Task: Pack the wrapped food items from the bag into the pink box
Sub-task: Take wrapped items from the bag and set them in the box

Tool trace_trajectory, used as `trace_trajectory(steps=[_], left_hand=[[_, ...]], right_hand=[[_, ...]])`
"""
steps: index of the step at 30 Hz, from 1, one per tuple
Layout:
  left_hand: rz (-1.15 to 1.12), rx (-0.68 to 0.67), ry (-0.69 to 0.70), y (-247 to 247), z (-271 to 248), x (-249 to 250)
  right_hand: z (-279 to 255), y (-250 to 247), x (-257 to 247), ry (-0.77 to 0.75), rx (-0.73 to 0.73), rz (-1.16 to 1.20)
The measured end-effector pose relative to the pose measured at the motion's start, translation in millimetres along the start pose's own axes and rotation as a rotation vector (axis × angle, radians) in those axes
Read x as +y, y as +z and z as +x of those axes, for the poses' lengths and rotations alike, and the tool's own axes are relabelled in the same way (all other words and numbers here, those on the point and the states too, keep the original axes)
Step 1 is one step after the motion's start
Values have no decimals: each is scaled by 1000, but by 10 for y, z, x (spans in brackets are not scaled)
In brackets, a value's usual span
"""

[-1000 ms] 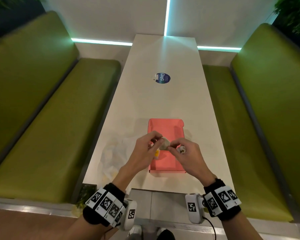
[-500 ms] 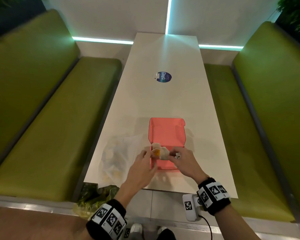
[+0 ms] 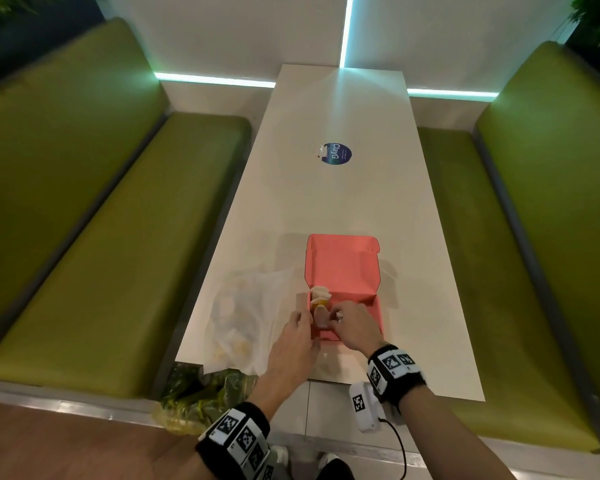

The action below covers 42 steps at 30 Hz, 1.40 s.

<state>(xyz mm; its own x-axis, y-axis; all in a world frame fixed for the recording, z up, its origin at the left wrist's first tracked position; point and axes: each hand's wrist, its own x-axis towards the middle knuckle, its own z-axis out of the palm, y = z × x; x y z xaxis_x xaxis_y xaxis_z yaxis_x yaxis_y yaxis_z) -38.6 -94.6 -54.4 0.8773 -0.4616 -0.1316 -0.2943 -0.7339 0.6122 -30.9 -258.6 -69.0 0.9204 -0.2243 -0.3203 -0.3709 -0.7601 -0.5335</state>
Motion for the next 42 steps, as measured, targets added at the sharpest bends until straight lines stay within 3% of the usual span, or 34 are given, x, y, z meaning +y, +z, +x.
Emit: trace_trajectory(steps=[8,16,21,26,30,36,42], left_hand=[[32,-21,-28,27,8,8],[44,-23,-31,10,11,21],[20,8,-4,-37,-2,47],[-54,93,130,-158,29,151],[-220,89,166,-222,115,293],[-632,-171,83,-270,281,598],[-664,-1,128,-355,306,704]], right_hand=[[49,101,-79,44,98,101],[48,49,-61,51,75,155],[-22,-168,-23,96,83,399],[-171,-547,-60,132,125,688],[-295,-830,-141,101,88,920],[-390,-1066,-296,-4,74,1005],[-431,-1111,-300,-27,113,1080]])
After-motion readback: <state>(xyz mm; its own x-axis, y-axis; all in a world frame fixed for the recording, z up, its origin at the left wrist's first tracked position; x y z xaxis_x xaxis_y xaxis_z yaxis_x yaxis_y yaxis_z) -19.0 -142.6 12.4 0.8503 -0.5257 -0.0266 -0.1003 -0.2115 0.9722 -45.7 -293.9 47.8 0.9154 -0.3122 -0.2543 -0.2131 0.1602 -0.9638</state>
